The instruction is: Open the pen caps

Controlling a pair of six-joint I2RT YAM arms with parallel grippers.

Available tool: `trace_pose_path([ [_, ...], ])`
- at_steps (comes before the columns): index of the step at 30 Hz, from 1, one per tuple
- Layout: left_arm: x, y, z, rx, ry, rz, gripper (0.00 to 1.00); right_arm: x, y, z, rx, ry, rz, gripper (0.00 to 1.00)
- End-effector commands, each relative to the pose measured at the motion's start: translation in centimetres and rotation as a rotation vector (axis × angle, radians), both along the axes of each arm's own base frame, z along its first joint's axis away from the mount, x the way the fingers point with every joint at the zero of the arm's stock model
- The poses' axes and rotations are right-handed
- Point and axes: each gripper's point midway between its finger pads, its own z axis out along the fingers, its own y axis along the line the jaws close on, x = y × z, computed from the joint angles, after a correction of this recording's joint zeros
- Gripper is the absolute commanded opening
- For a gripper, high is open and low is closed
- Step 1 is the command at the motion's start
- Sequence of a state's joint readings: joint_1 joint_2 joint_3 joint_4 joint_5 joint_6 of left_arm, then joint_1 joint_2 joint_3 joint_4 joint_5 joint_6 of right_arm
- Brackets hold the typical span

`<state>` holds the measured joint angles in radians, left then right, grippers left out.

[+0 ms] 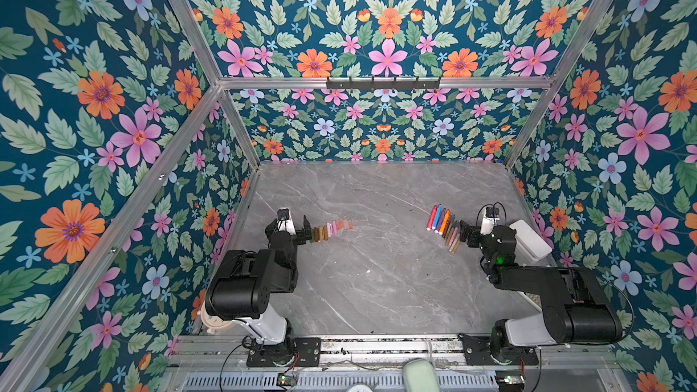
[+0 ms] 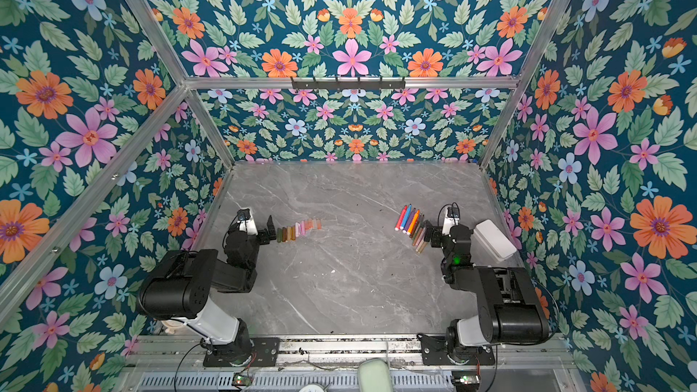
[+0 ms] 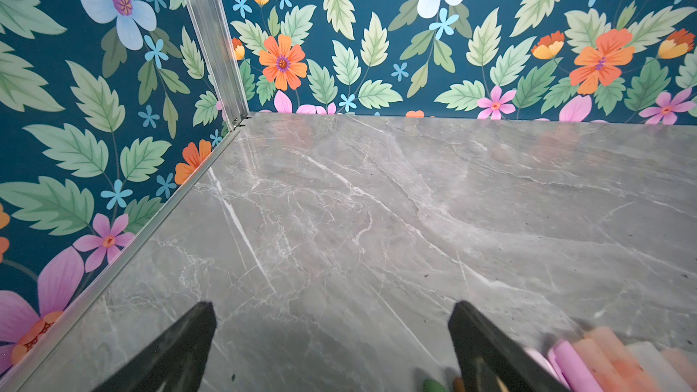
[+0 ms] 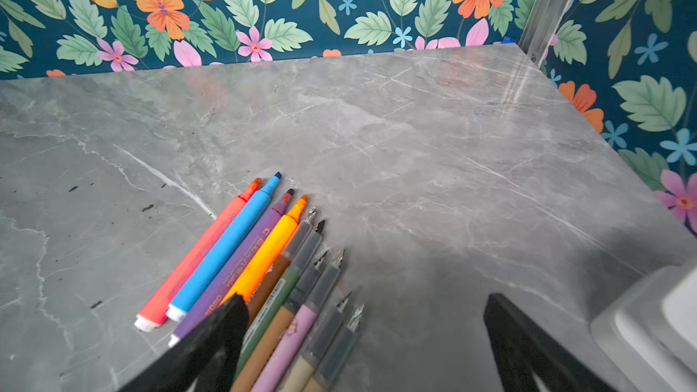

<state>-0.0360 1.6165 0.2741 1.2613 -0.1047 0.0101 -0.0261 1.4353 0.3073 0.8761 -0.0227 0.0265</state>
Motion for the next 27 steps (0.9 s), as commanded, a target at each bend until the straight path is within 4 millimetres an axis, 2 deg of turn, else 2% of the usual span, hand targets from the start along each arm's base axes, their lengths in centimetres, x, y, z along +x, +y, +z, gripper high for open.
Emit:
trace_pose_path([
  [1, 0.1, 0.0, 0.5, 0.008, -0.017, -0.006, 1.00, 0.1, 0.1, 0.2, 0.005, -0.009, 0.005, 0.99],
  [3, 0.1, 0.0, 0.5, 0.008, -0.016, -0.004, 1.00, -0.1, 0.3, 0.3, 0.001, -0.018, 0.014, 0.98],
  [5, 0.1, 0.0, 0.5, 0.008, -0.017, -0.005, 1.00, -1.2, 0.3, 1.0, 0.000, -0.077, 0.009, 0.99],
  [7, 0.1, 0.0, 0.5, 0.008, -0.016, -0.005, 1.00, -0.6, -2.7, 1.0, 0.021, -0.082, -0.171, 0.99],
  [8, 0.1, 0.0, 0.5, 0.008, -0.016, -0.004, 1.00, -0.2, -3.2, 0.6, 0.004, -0.044, -0.210, 0.99],
  [10, 0.1, 0.0, 0.5, 0.008, -0.015, -0.006, 1.00, 0.0, -1.9, 0.3, 0.002, -0.011, -0.130, 0.99],
  [14, 0.1, 0.0, 0.5, 0.008, -0.015, -0.006, 1.00, 0.1, -1.1, 0.2, 0.006, -0.007, -0.077, 0.98],
  [17, 0.1, -0.1, 0.5, 0.007, -0.015, -0.007, 1.00, 0.0, 0.3, 0.3, -0.003, -0.013, 0.015, 0.98],
  [27, 0.1, -0.1, 0.5, 0.008, -0.015, -0.007, 1.00, 0.2, 0.4, 0.2, 0.008, -0.003, 0.020, 0.98],
])
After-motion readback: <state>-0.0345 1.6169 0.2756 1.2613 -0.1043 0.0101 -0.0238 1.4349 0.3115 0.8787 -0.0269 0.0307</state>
